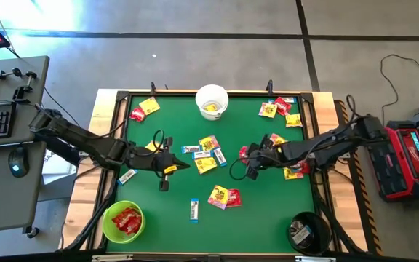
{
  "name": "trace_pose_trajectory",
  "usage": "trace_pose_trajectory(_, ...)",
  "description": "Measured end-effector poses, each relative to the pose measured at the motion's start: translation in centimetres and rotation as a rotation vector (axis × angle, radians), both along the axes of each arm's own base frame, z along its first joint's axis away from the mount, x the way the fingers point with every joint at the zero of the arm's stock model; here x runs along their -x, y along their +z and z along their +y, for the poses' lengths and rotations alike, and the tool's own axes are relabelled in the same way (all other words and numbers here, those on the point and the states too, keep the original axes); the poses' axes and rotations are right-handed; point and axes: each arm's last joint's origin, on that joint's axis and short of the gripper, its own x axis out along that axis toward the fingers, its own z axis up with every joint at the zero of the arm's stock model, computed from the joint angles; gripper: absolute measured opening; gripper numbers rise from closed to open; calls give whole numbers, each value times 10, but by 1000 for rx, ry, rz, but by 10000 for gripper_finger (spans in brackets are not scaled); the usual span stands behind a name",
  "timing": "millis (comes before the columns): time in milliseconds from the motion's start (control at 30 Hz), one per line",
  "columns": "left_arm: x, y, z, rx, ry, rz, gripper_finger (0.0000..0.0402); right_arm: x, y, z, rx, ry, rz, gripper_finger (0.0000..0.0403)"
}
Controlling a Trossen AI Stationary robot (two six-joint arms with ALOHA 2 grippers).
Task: Sort candy by brand, put in halloween buckets
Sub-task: Put the red candy into the green bucket
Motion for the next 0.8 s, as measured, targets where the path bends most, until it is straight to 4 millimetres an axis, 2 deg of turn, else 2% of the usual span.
trace_pose_trajectory(100, -1, -3, 0, -8, 2, 22, 0, -3, -6, -6, 20, -42, 8, 201)
trace_pose_trajectory(200, -2, -5, -1, -11, 2, 29, 0, -9, -13, -16, 20, -52, 22, 237)
trace_pose_trajectory(467, -4, -9, -2, -16, -2, 48, 0, -21, -34, -39, -33, -27, 77, 249)
trace_pose_trajectory(567, -4, -9, -2, -14, -5, 47, 0, -26, -38, -41, -59, -22, 83, 231)
trace_pose_trajectory(633, -4, -10, -2, -16, -5, 53, 0, -30, -37, -41, -71, -14, 81, 202)
trace_pose_trajectory(800, -4, -11, -2, -17, -5, 59, 0, -37, -31, -40, -86, 24, 82, 81)
